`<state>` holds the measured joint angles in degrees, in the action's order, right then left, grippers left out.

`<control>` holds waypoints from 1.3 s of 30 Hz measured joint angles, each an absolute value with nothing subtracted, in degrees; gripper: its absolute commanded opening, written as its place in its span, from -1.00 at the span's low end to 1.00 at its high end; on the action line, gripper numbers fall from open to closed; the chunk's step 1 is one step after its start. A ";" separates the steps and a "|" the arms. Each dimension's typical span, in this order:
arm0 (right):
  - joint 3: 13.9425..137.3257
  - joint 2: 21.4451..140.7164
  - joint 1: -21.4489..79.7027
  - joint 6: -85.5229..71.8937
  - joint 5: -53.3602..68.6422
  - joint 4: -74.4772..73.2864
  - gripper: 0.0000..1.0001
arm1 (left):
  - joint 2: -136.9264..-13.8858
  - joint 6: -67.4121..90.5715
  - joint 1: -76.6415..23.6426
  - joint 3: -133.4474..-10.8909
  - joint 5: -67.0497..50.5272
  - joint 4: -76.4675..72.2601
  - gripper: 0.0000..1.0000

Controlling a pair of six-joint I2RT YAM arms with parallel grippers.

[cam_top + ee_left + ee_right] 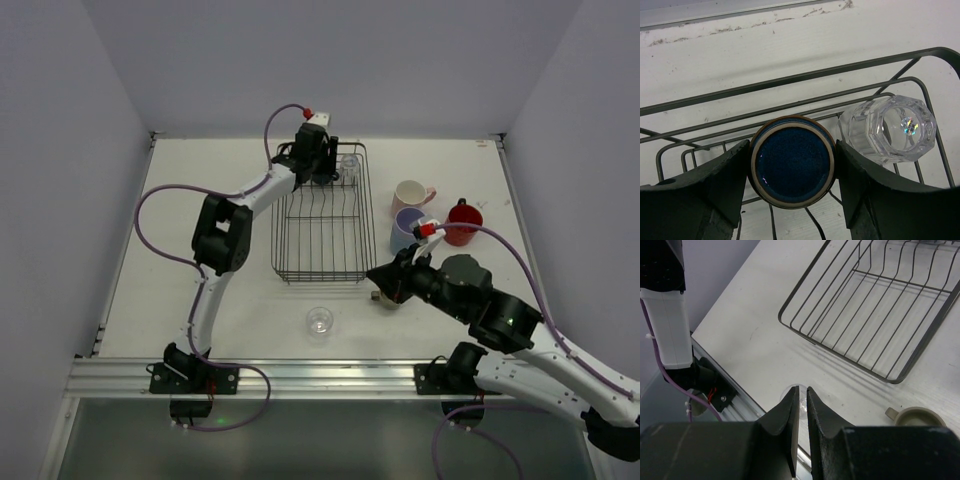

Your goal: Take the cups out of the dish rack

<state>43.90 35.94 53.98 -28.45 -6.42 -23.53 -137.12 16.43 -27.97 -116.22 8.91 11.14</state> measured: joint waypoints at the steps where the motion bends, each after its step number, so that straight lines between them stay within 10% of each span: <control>1: 43.90 36.21 53.98 -28.47 -6.37 -23.00 -0.74 | -136.81 16.38 -27.92 -115.83 8.78 10.94 -0.56; 18: 41.41 40.23 53.98 -33.61 -4.01 -9.76 -0.46 | -116.62 20.47 -24.99 -102.26 0.01 6.31 -0.76; 39: 40.75 37.69 53.87 -42.24 -6.61 4.64 0.15 | -74.37 58.13 -24.43 -44.03 -26.65 -36.42 -0.89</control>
<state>40.75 37.69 53.87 -42.24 -6.61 4.64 -74.37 58.13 -24.43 -44.03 -26.65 -36.42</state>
